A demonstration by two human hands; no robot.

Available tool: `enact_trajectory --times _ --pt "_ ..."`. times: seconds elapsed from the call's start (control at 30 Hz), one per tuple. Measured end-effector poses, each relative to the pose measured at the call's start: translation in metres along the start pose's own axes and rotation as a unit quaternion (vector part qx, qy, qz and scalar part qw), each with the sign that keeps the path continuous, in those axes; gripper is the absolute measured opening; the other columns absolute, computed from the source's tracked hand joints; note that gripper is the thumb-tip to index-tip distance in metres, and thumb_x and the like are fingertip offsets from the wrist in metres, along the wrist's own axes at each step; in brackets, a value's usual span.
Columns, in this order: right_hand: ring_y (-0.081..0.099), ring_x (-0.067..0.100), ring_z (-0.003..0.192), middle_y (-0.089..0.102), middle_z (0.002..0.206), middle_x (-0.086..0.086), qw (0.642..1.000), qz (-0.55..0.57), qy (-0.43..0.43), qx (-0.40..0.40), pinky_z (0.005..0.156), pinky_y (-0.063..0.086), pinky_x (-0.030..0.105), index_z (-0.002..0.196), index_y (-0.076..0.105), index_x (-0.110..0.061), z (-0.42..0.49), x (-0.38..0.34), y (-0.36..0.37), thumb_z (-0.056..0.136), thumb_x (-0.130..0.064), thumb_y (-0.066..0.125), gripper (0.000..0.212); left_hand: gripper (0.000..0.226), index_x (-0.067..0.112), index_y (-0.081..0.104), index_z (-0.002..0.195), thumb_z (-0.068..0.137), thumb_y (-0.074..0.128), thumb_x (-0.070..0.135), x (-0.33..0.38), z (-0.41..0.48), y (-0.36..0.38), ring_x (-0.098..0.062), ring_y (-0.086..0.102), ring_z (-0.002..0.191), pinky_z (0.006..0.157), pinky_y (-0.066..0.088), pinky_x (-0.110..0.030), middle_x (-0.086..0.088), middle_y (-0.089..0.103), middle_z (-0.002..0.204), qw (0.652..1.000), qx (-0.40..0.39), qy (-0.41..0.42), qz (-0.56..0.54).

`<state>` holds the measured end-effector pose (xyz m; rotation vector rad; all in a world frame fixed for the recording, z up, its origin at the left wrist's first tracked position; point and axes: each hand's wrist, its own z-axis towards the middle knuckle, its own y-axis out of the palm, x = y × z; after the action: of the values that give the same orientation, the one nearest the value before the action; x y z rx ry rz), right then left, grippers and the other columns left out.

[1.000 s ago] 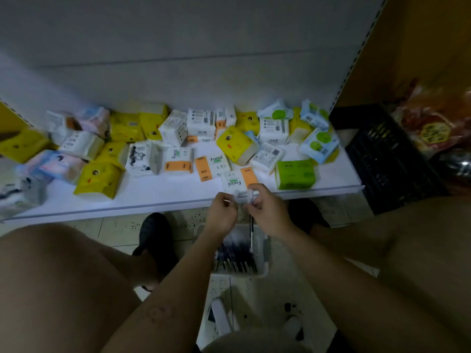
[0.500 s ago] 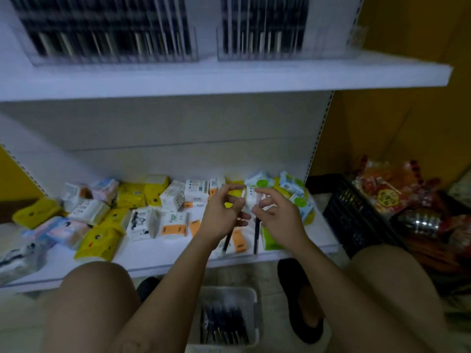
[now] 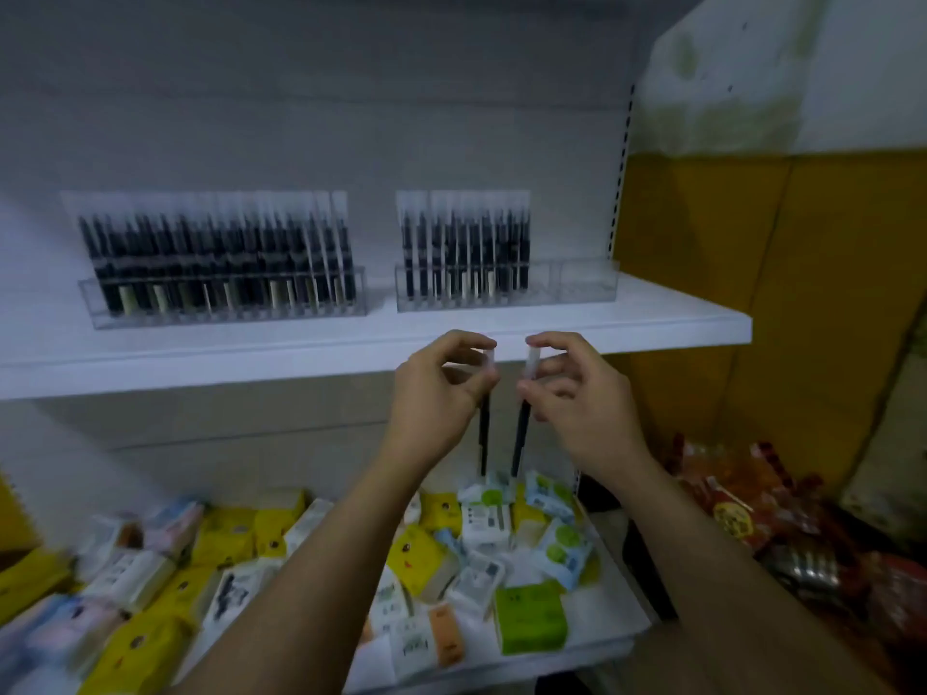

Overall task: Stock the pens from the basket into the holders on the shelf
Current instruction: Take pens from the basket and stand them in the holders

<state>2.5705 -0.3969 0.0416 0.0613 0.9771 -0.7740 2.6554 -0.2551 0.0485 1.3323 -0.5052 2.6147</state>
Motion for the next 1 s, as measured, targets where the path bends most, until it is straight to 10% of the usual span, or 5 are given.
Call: enact_trajectory --times 1.0 --pt "0.066 0.016 0.074 0.06 0.092 -0.009 0.991 -0.038 -0.09 0.087 0.07 0.06 0.043 0.11 0.057 -0.033 0.231 -0.032 -0.048 0.086 -0.016 0.071 0.033 0.017 0.03 0.063 0.095 0.085 0.072 0.02 0.088 0.204 0.032 -0.007 0.067 0.08 0.074 0.059 -0.031 0.01 0.067 0.092 0.989 0.034 0.115 0.082"
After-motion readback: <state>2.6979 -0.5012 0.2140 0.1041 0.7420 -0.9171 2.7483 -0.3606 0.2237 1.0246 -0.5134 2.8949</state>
